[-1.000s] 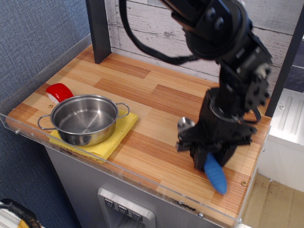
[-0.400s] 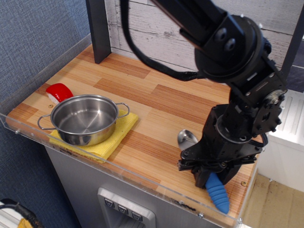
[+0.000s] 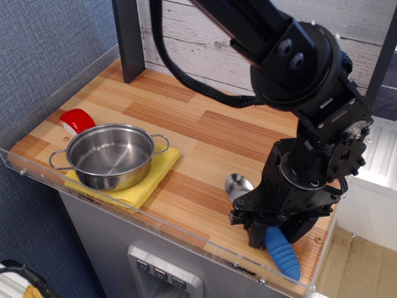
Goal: Move the blue spoon to the bottom right of the table.
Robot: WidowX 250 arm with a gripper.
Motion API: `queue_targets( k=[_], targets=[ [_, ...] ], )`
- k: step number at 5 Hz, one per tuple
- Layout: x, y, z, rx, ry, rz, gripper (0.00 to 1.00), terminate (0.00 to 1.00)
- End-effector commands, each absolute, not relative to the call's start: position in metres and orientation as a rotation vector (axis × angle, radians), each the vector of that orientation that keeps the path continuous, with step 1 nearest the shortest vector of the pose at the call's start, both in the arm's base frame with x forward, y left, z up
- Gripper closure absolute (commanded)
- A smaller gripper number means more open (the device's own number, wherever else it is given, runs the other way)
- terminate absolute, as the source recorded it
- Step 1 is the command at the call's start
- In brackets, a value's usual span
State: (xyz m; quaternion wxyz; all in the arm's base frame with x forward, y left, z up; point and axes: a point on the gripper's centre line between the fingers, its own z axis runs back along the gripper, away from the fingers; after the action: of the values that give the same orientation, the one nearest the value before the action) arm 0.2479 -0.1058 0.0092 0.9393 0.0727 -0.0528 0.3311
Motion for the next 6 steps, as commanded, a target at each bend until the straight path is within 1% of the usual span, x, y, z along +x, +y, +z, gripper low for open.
queue_targets(
  k=[1, 2, 3, 4, 5, 6],
  targets=[
    [0.278, -0.099, 0.048, 0.106, -0.176, 0.644, 0.0, 0.0],
    [0.294, -0.093, 0.059, 0.12, -0.14, 0.523, 0.0, 0.0],
    [0.312, -0.081, 0.063, 0.167, -0.121, 0.281, 0.0, 0.0],
    [0.325, -0.062, 0.064, 0.119, -0.158, 0.153, 0.0, 0.0],
    [0.333, -0.032, 0.073, 0.096, -0.187, 0.071, 0.0, 0.0],
    [0.339, -0.002, 0.072, 0.047, -0.195, 0.047, 0.0, 0.0]
  ],
)
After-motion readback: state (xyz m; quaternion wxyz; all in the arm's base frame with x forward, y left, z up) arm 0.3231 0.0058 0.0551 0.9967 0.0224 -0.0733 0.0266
